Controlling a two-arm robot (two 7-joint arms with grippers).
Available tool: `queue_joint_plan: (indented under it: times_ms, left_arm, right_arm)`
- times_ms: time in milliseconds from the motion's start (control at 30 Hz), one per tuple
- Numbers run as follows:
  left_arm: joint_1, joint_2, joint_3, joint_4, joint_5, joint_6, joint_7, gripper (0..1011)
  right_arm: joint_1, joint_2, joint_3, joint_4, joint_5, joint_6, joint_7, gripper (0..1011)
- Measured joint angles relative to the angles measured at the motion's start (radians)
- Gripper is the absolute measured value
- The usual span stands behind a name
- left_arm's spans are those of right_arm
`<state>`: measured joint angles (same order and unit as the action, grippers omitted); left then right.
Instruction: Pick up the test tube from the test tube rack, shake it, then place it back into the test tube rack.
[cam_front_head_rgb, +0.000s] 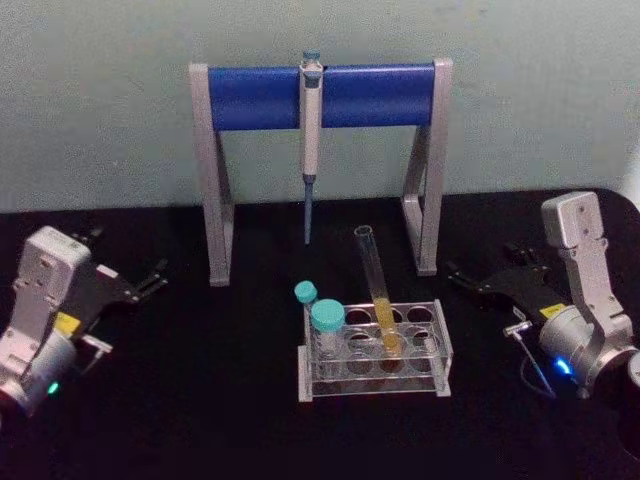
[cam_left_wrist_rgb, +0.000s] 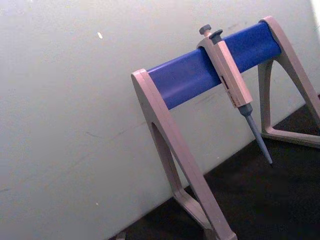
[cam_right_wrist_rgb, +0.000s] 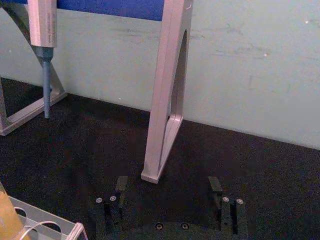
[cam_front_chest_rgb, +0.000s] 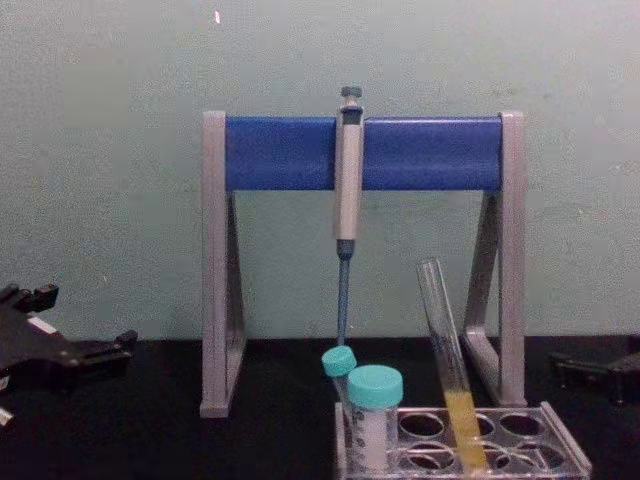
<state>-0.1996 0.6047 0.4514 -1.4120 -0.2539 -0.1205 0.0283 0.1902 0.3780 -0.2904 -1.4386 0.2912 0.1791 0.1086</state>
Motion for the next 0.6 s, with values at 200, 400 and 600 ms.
queue_joint_plan:
  times_ms: [200,400,600]
  left_arm:
    - [0.0,0.0,0.0,0.0,0.0,0.0,0.0,1001]
    - [0.0,0.0,0.0,0.0,0.0,0.0,0.0,1001]
    - [0.0,0.0,0.0,0.0,0.0,0.0,0.0,1001]
  right_arm:
    - [0.0,0.0,0.0,0.0,0.0,0.0,0.0,1000]
    - [0.0,0.0,0.0,0.0,0.0,0.0,0.0,1000]
    - [0.0,0.0,0.0,0.0,0.0,0.0,0.0,1000]
